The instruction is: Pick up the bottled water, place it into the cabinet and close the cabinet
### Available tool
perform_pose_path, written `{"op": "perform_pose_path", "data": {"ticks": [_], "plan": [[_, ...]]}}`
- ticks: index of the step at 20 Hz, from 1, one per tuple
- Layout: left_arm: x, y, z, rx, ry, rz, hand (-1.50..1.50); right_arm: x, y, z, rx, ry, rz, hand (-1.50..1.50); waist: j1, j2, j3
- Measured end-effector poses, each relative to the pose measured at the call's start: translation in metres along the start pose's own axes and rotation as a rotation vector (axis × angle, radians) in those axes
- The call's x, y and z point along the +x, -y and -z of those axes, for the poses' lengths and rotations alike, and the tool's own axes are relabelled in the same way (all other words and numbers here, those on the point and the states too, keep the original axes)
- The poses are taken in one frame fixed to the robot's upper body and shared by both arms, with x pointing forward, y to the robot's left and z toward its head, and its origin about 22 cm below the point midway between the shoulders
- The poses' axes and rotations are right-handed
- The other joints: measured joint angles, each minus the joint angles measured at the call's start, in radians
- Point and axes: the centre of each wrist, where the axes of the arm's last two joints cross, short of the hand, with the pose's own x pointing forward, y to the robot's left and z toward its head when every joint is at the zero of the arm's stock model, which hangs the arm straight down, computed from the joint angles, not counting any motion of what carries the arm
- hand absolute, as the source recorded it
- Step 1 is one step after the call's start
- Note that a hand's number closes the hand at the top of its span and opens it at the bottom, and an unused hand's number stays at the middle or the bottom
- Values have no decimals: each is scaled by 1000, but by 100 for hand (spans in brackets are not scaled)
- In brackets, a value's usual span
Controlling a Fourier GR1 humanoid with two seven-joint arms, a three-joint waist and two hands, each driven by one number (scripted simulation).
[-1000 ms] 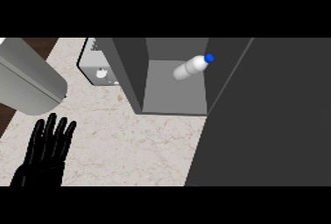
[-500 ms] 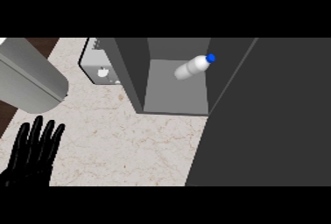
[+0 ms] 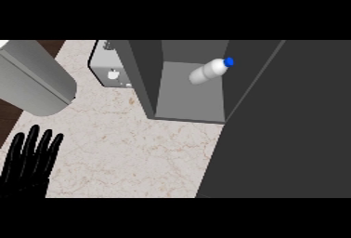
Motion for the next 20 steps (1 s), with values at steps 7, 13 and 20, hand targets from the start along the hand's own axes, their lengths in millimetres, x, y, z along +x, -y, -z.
{"op": "perform_pose_path", "data": {"ticks": [7, 13, 20], "plan": [[3, -2, -2, -17, 7, -7, -150, -1, 1, 1, 5, 8, 19, 150, 21, 9, 0], [5, -6, -2, -38, 7, -8, -150, -7, 2, 3, 36, 31, 99, 150, 50, 25, 0], [9, -3, 2, -94, 16, -27, -150, -24, -3, 11, 162, 52, 354, 150, 99, 47, -1]]}}
